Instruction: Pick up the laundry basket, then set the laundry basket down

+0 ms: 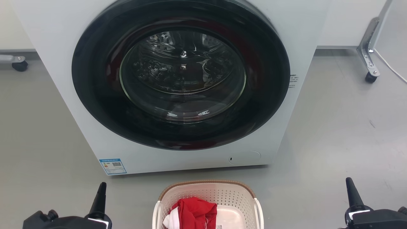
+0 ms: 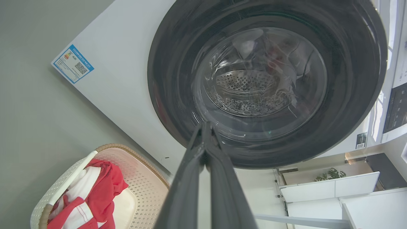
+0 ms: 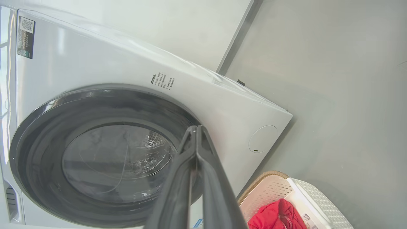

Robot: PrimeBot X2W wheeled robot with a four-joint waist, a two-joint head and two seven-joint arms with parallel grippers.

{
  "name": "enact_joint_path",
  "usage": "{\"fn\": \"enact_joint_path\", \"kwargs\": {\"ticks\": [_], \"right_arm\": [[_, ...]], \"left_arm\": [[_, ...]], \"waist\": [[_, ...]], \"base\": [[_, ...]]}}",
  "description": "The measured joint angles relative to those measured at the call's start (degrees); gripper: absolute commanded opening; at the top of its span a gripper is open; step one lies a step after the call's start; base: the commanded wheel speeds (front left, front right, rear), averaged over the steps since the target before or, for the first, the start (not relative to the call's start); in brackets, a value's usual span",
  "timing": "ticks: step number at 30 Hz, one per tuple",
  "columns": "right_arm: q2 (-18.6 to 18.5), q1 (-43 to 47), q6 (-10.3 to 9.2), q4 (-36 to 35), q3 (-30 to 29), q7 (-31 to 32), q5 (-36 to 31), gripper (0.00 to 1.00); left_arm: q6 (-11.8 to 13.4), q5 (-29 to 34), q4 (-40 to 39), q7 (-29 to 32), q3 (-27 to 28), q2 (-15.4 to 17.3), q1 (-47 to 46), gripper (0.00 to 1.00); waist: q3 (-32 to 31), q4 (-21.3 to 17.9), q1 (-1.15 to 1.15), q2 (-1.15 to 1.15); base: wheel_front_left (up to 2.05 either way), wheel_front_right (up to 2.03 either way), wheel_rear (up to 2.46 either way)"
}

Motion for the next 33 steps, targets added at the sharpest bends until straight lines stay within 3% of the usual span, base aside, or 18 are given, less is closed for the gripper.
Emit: {"fn": "enact_joint_path", "kwargs": {"ticks": [27,33], "right_arm": [[1.77,-2.53,3.92,3.23,-5.45,5.24,21.3,0.0],[1.85,-3.3,4.11,3.34,-5.65,5.48,22.02,0.0]], "left_arm": [[-3.98,-19.47,3.59,3.68,5.19,-1.56,-3.16,0.0],[-4.01,-20.74,3.68,3.83,5.33,-1.71,-3.75,0.0]], "waist": [[-0.29,-0.28,0.0,0.0],[-0.29,-0.29,0.0,0.0]], "base": [[0.0,0.0,0.0],[0.0,0.0,0.0]]}}
